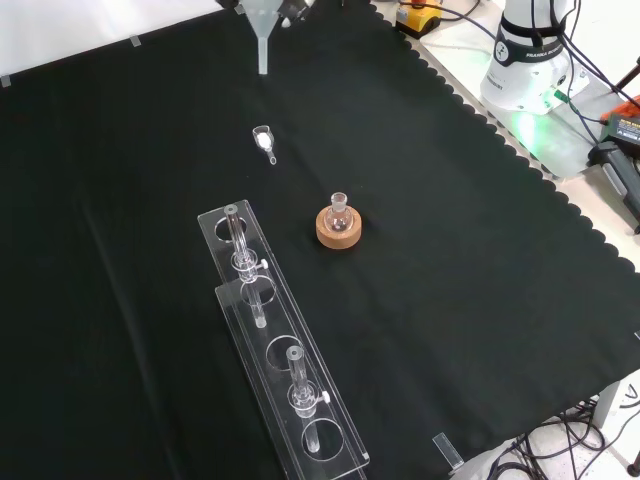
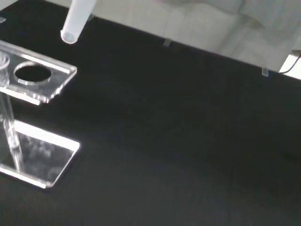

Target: Place the funnel on the round-bottom flask.

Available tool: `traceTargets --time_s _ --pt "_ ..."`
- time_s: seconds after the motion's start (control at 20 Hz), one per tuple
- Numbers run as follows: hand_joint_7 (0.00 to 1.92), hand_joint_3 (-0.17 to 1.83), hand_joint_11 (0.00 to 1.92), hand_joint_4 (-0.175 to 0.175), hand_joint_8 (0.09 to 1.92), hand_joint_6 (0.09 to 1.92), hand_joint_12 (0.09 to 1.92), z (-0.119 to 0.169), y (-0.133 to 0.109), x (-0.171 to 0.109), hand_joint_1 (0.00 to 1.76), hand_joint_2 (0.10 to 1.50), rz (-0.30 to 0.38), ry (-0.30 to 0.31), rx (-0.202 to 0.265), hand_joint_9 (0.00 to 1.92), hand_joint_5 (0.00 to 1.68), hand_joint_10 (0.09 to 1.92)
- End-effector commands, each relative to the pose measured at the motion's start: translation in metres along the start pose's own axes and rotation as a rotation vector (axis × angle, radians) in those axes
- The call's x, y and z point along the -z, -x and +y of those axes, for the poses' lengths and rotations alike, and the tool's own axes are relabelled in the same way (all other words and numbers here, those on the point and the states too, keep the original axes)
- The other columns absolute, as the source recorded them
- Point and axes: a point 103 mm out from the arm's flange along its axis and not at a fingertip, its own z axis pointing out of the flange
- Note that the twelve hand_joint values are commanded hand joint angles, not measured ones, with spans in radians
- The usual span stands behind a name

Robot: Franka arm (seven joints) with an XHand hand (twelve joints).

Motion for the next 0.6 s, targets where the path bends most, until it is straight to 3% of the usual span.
traceTargets --time_s 0.05,0.25,0.6 --pt "1.03 0.70 1.67 -0.175 1.76 1.61 1.28 -0.020 0.026 -0.004 0.75 0.74 0.006 0.004 -0.022 1.45 0.62 1.61" --pt "1.03 0.70 1.67 -0.175 1.75 1.61 1.28 -0.022 0.035 -0.007 0.75 0.74 -0.024 -0.021 -0.056 1.45 0.62 1.61" --pt "1.03 0.71 1.66 -0.175 1.75 1.61 1.28 -0.009 0.032 -0.034 0.75 0.75 -0.111 -0.151 -0.097 1.45 0.62 1.61"
